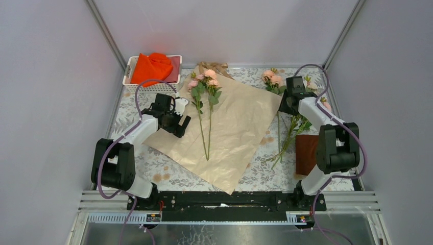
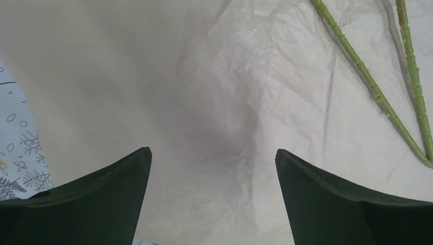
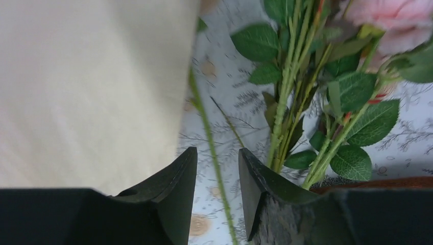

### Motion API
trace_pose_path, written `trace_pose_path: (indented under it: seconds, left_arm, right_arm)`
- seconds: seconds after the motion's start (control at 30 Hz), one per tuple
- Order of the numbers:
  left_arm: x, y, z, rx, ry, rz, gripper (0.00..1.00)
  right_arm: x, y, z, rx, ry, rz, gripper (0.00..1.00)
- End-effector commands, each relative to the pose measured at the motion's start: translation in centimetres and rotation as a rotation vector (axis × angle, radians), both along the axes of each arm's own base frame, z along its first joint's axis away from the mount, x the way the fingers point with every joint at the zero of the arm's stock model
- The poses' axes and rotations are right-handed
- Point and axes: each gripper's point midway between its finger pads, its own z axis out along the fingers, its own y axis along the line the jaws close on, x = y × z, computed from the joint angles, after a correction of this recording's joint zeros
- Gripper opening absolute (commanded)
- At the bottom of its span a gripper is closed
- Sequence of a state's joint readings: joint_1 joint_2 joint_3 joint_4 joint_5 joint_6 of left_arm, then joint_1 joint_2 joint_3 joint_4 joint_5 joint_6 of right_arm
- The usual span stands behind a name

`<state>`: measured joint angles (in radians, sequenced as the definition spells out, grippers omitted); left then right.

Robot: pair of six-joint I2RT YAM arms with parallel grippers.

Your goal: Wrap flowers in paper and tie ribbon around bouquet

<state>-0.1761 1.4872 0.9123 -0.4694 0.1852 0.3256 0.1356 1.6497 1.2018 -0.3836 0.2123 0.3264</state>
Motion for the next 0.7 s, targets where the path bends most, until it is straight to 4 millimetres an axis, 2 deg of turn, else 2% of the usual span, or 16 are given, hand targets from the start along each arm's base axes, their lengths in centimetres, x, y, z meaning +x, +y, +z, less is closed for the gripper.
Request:
trace_pose_path:
  seconds: [0.0,0.27,0.53,0.67]
  left_arm:
    - [0.9,-0.2,1.1,-0.030,-0.059,0.010,0.98]
    - [0.9,-0.2,1.2,-0.033,-0.062,0.010,0.98]
    - [0.7,-0.3,0.7,-0.045,-0.040,0.008,0.98]
    - [0.8,-0.2,0.5,-0.039,-0.036,0.014,0.98]
  right_arm:
    - [-0.7,-0.3,-3.8,0.042,0.095,0.042,0.42]
    - [1.8,0.7,-8.1,0.059,0.191,0.110,0.45]
    - [6.2,-0.6,-9.5,-0.022,0.156,0.060,0.45]
    - [8.3,-2.1,-9.7,-0.081,0.148,0.002,0.40]
